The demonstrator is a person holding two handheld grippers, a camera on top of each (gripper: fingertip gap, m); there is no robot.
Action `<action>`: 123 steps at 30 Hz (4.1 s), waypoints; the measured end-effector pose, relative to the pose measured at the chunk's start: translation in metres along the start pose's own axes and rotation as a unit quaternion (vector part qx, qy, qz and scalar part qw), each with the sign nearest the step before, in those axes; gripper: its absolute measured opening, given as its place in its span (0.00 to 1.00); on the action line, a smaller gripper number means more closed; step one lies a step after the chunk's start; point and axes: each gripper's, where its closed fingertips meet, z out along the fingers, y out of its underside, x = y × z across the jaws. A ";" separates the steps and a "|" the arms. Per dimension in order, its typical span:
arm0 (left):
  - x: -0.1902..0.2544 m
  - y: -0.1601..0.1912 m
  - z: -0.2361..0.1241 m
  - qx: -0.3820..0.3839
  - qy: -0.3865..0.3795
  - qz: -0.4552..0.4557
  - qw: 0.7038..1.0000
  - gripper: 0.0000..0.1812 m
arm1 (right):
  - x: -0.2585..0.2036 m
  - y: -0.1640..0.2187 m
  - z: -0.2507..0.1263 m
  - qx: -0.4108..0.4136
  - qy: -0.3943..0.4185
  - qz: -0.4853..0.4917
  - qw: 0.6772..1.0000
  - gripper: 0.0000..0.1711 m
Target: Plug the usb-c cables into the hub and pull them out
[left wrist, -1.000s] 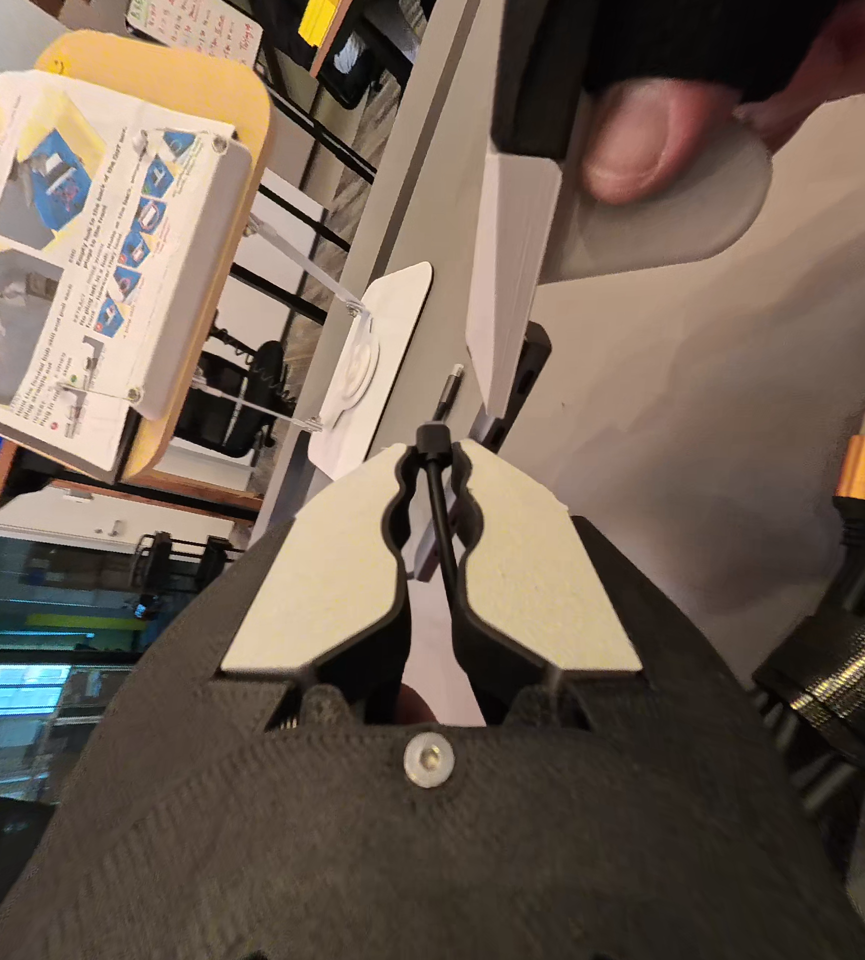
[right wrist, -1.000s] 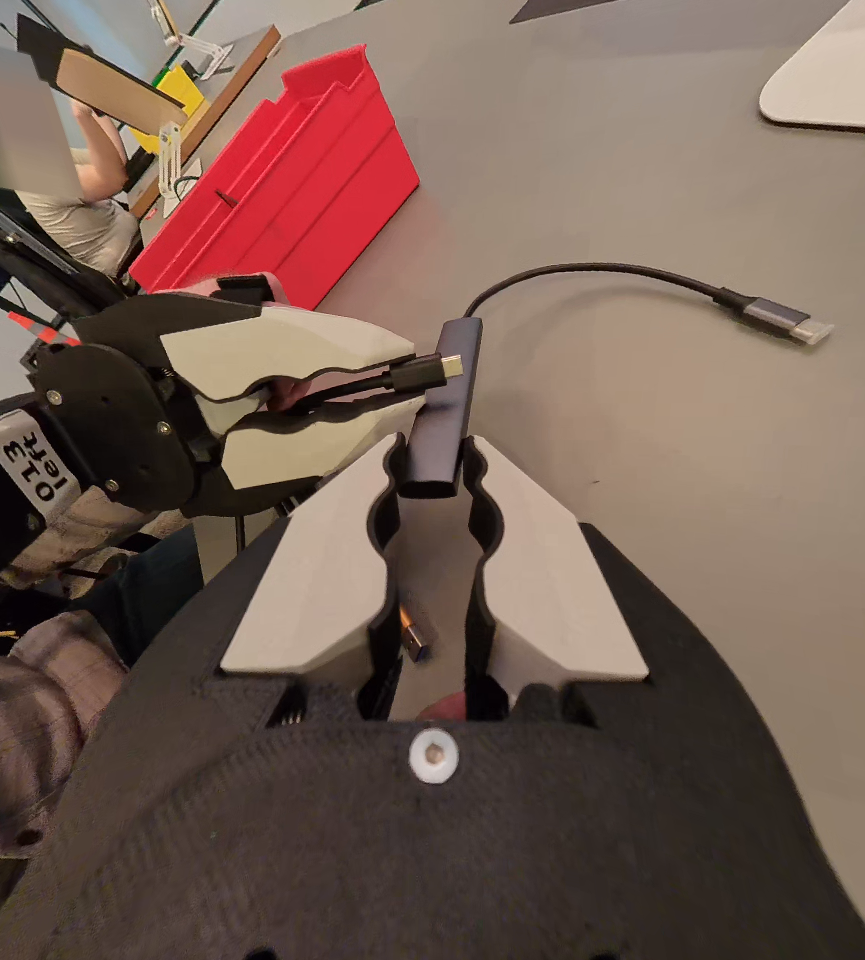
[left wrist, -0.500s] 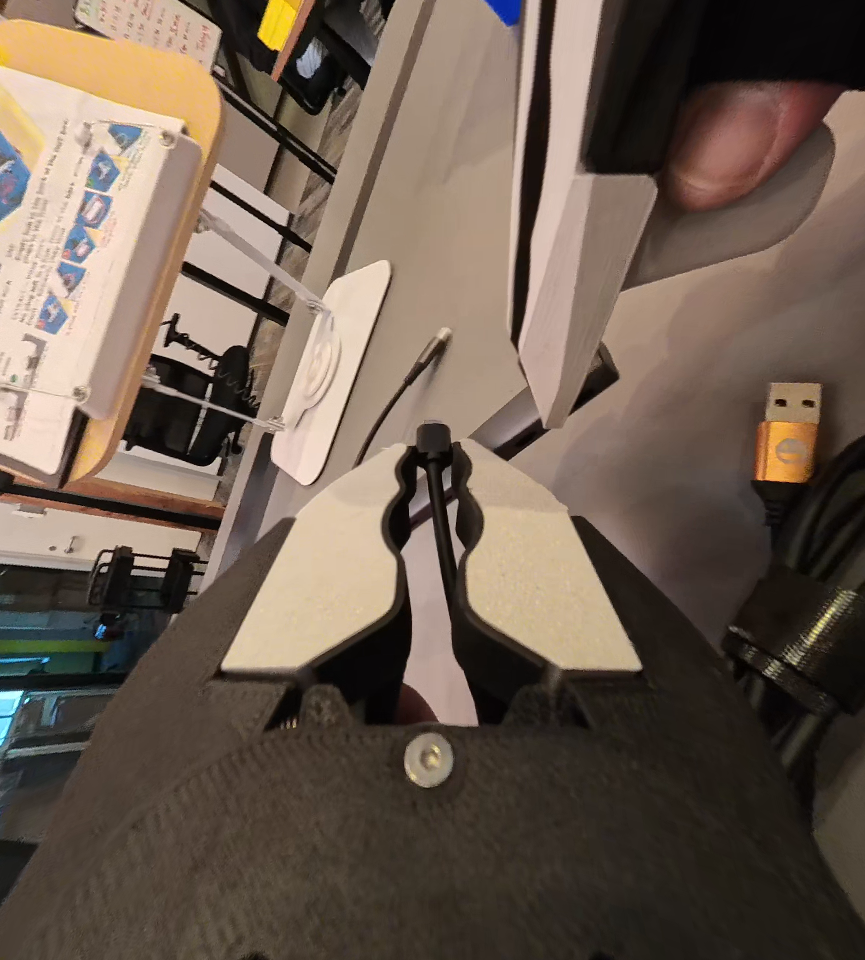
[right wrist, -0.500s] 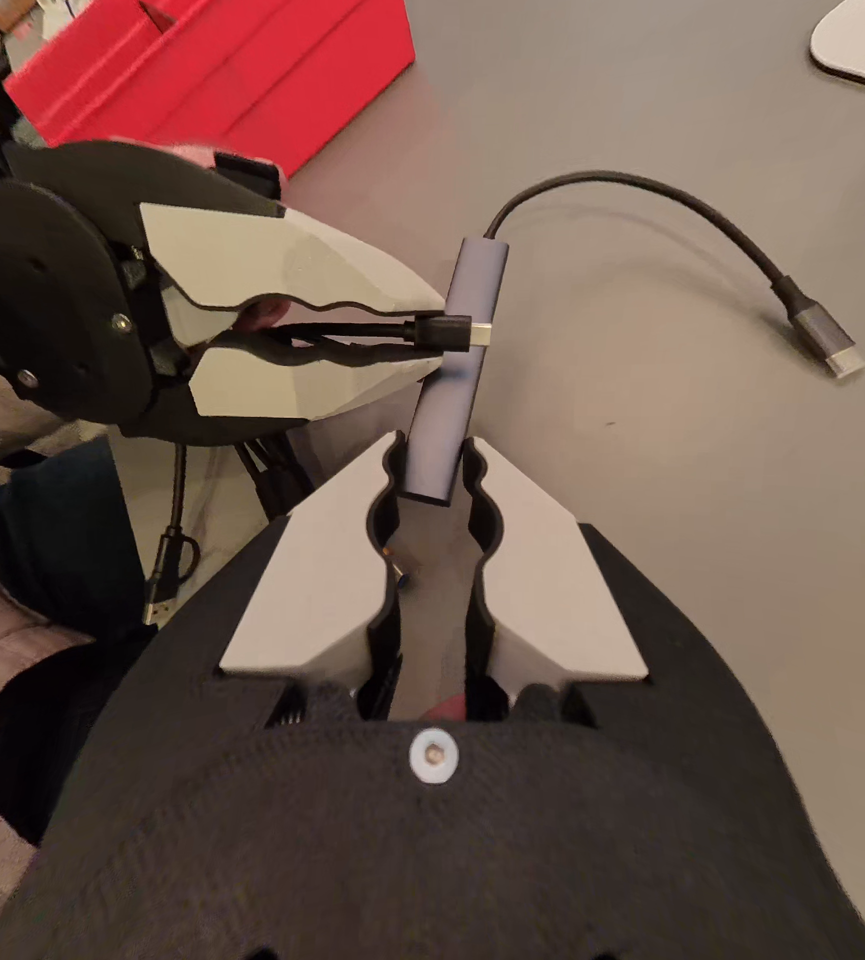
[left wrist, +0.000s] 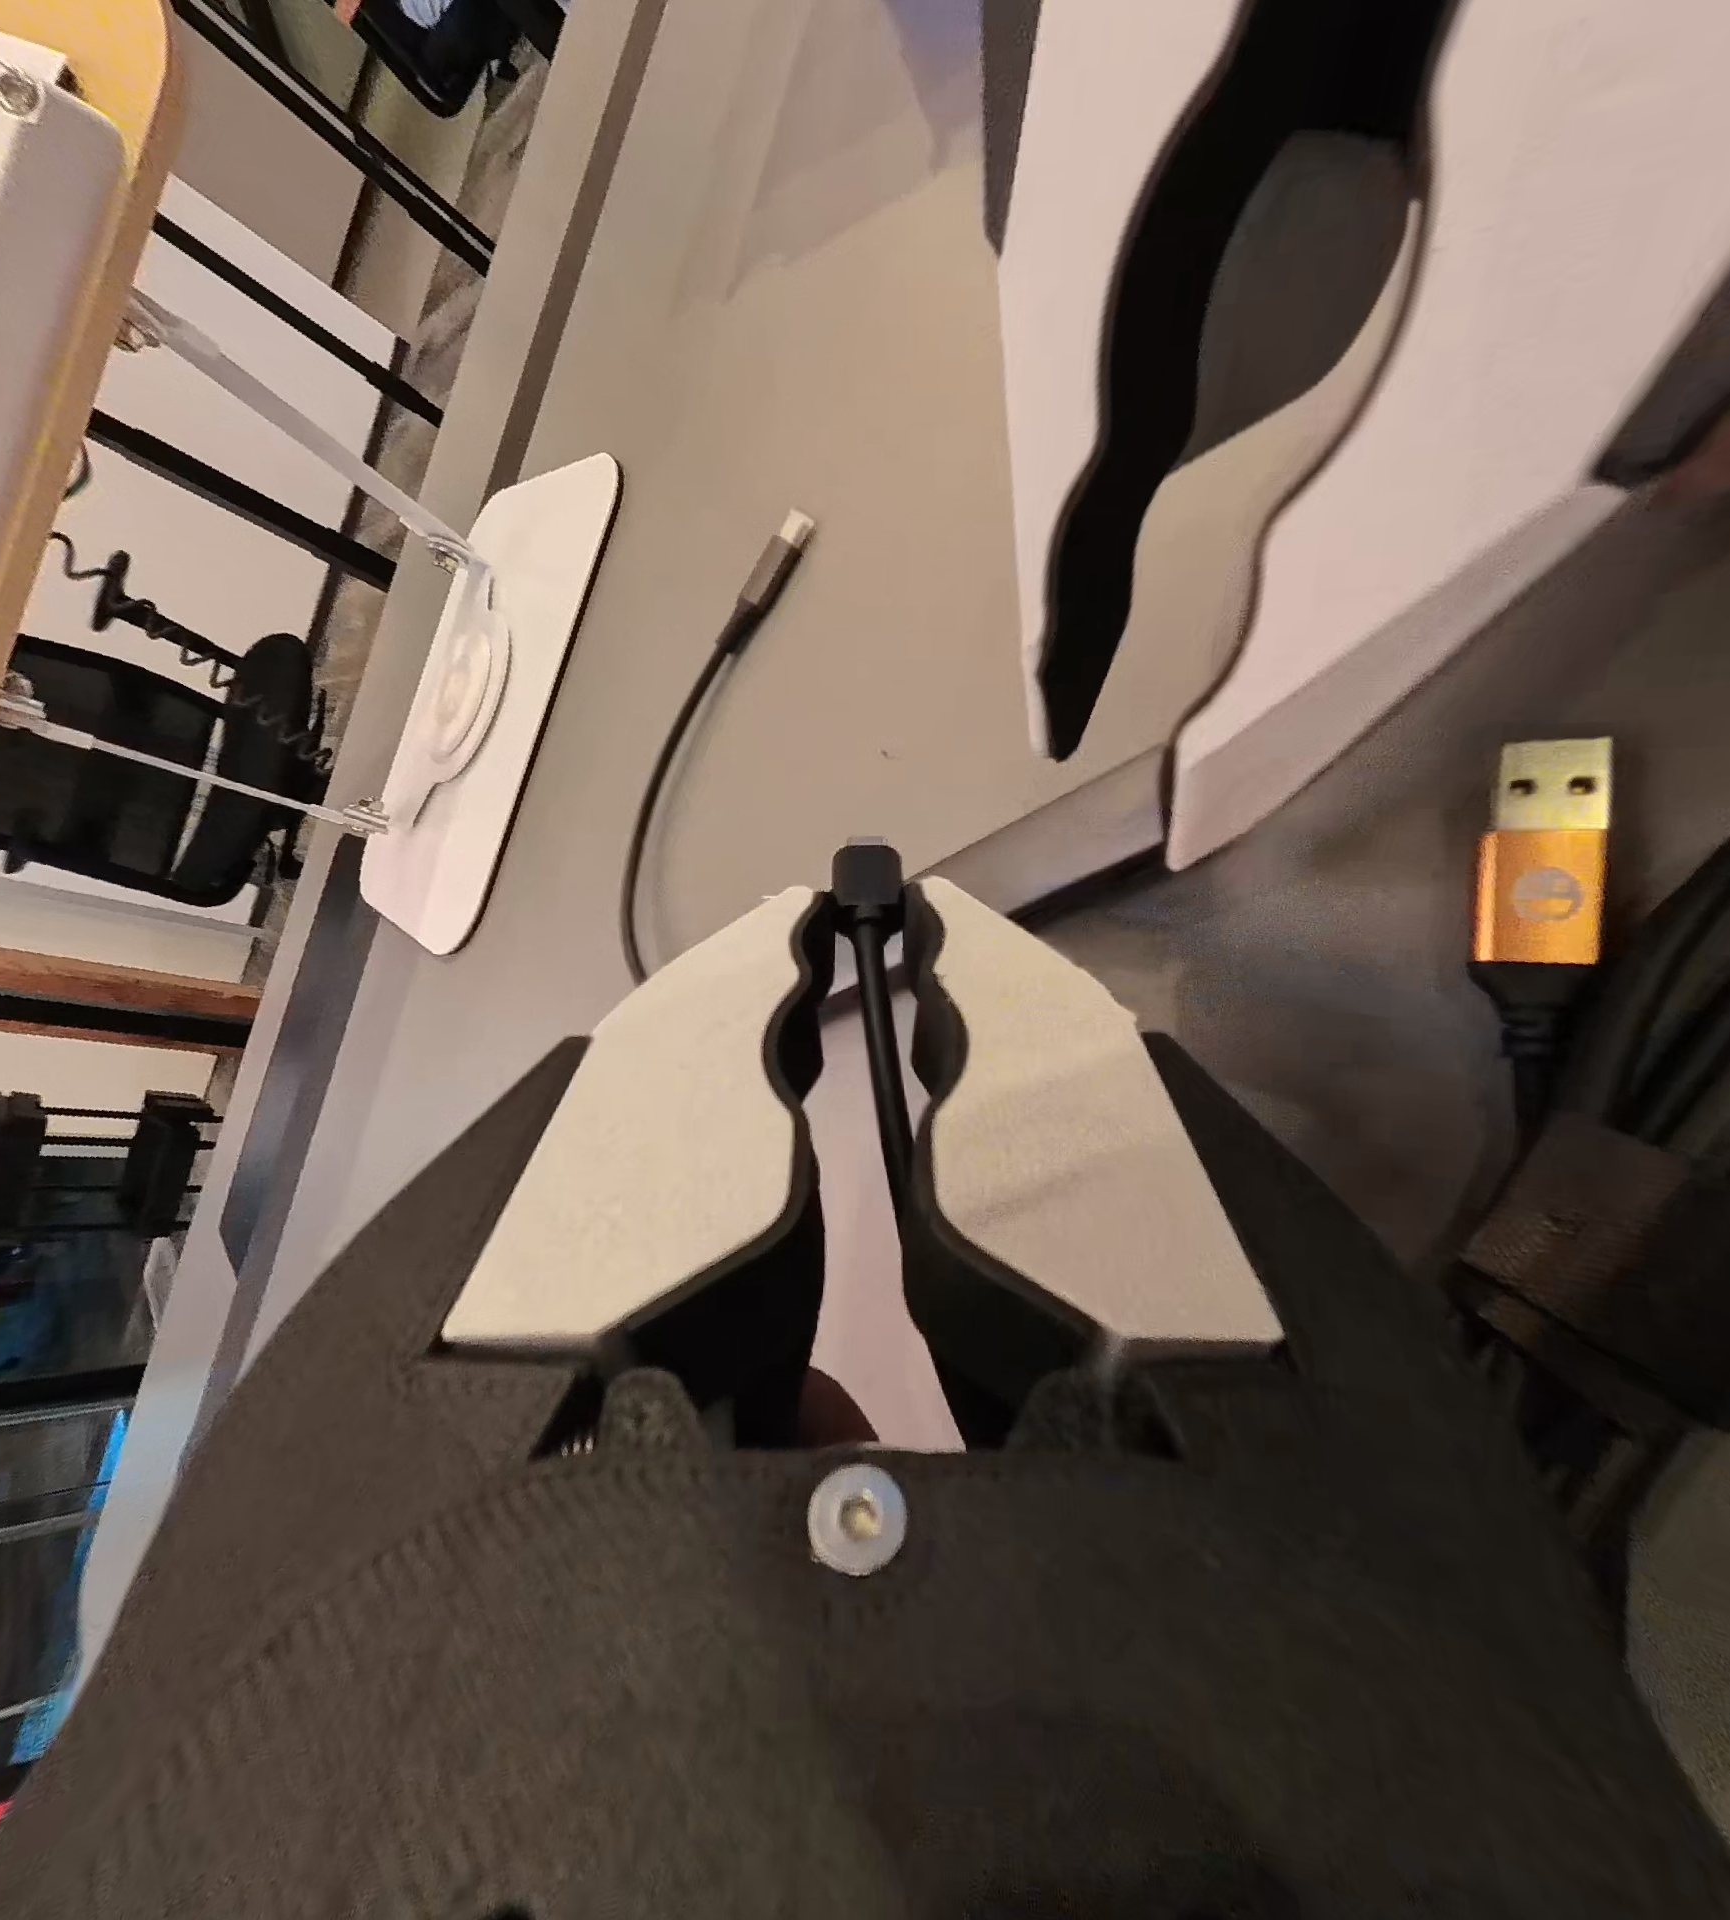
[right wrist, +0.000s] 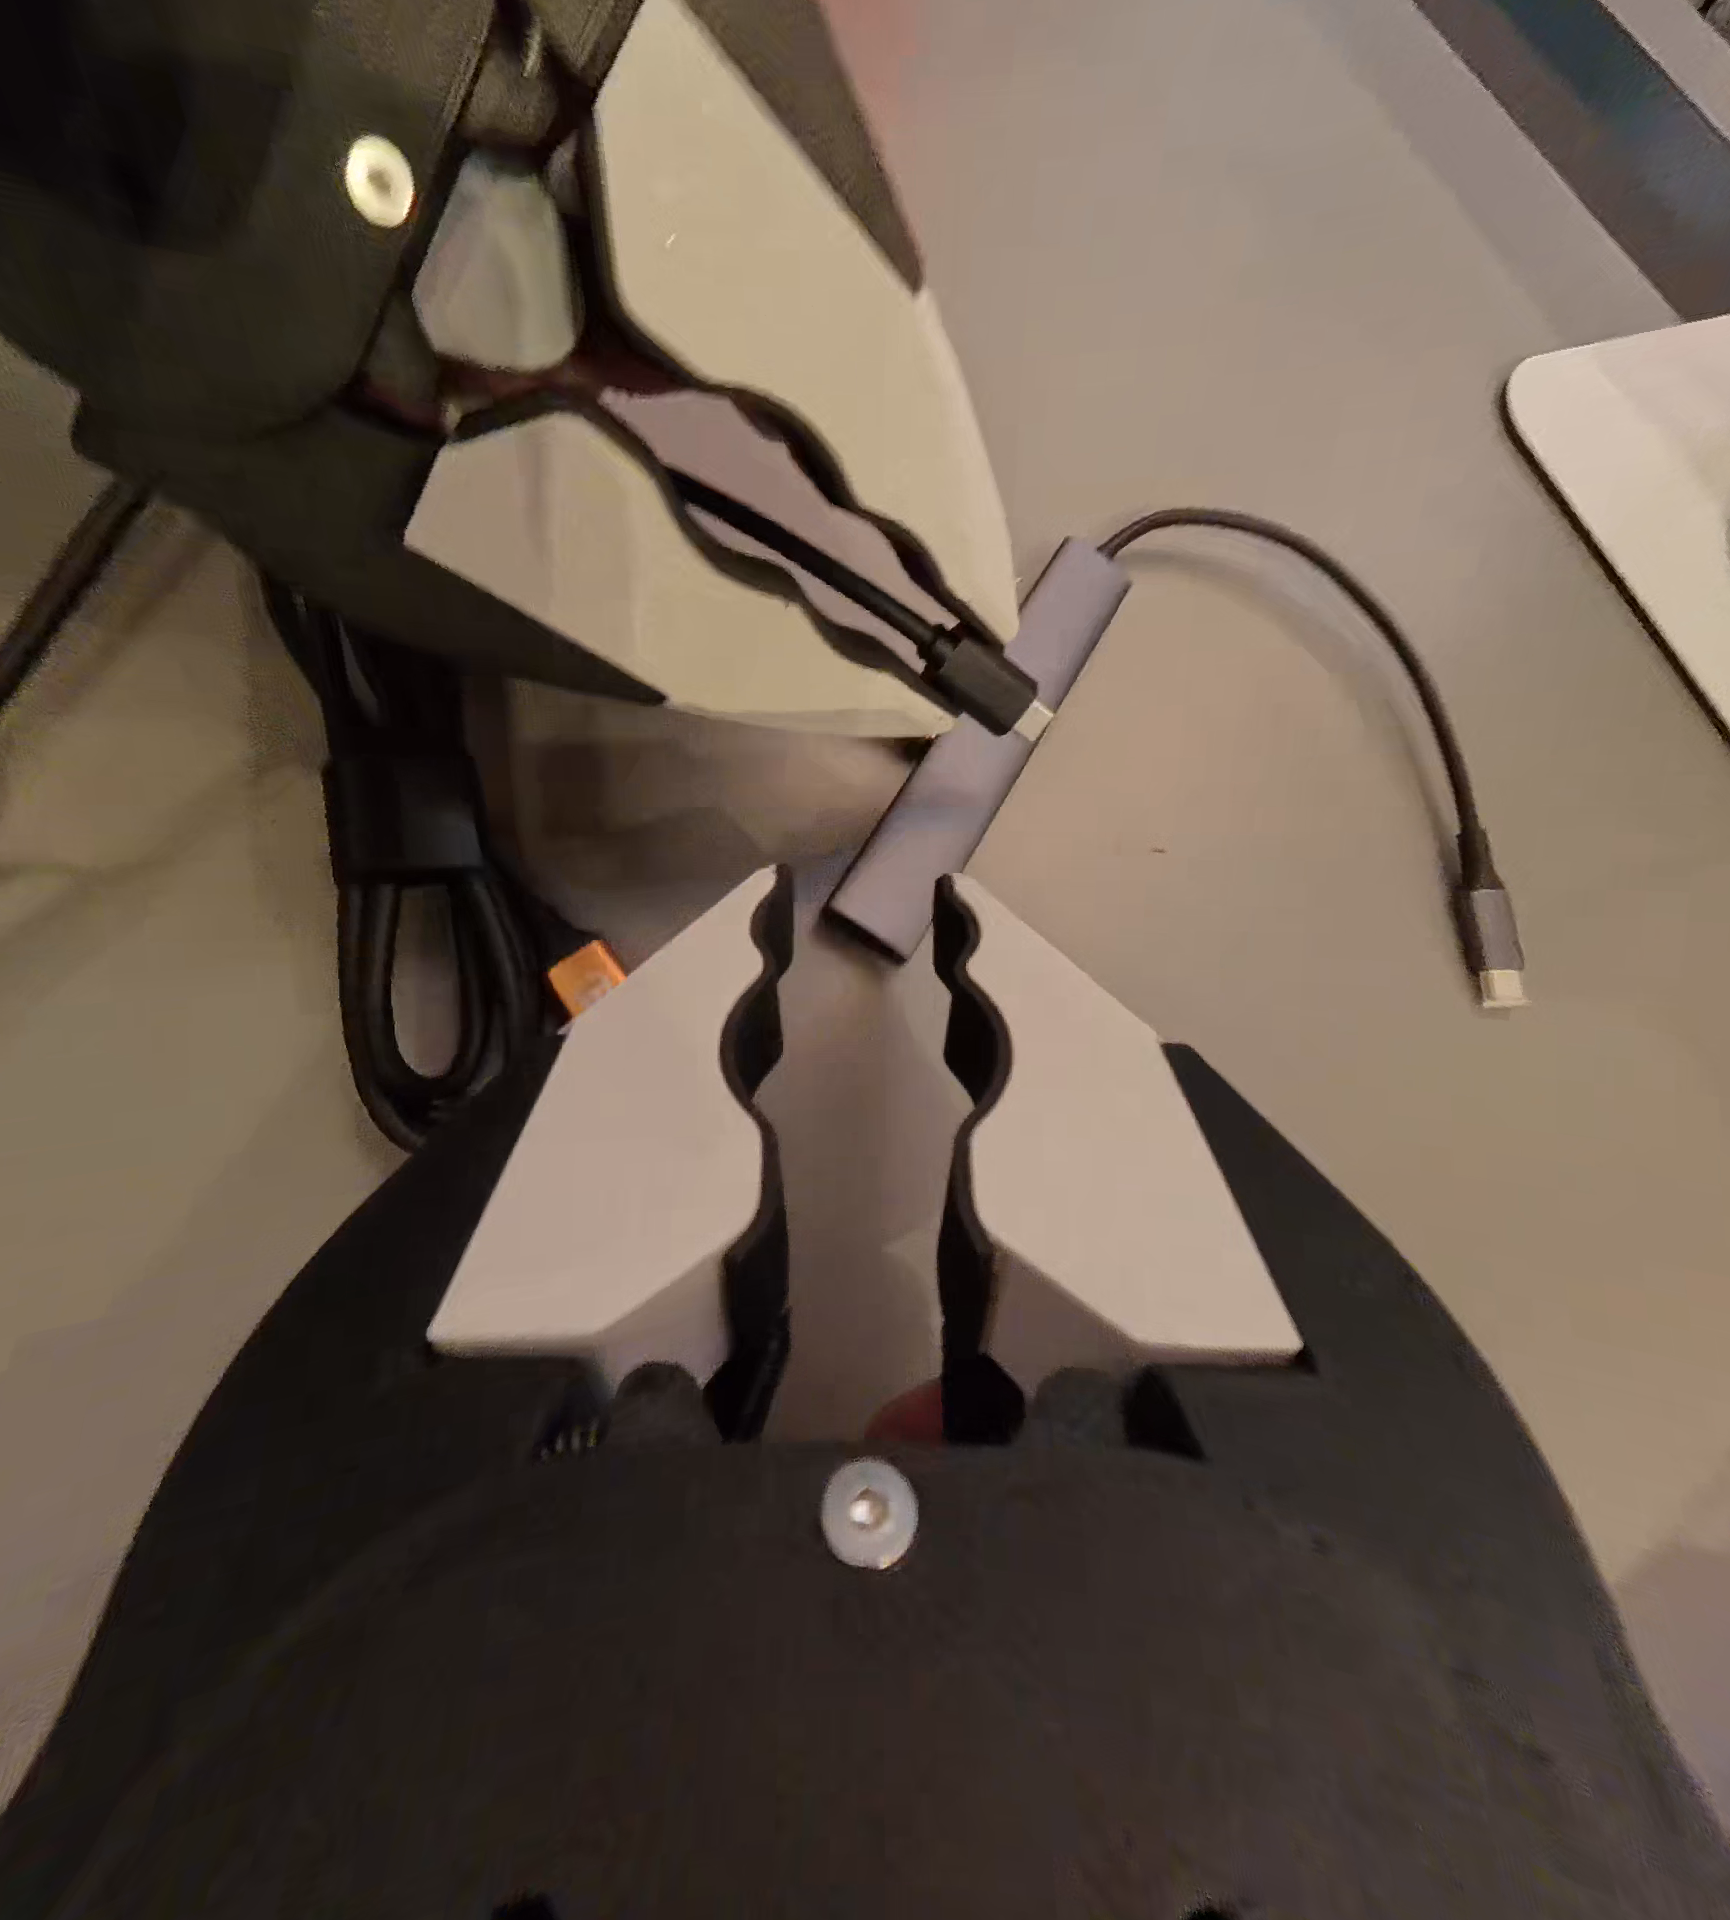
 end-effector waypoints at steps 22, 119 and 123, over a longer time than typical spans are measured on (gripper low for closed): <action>-0.060 0.042 0.025 -0.096 0.027 -0.072 0.992 0.07 | 0.009 0.012 0.004 -0.052 0.068 -0.191 0.978 0.19; -0.036 -0.052 -0.030 -0.049 0.246 -0.166 0.954 0.06 | 0.096 -0.066 -0.021 -0.070 0.323 -0.454 0.827 0.04; -0.034 -0.049 -0.028 -0.068 0.255 -0.158 0.952 0.06 | 0.096 -0.067 -0.020 -0.068 0.329 -0.449 0.828 0.04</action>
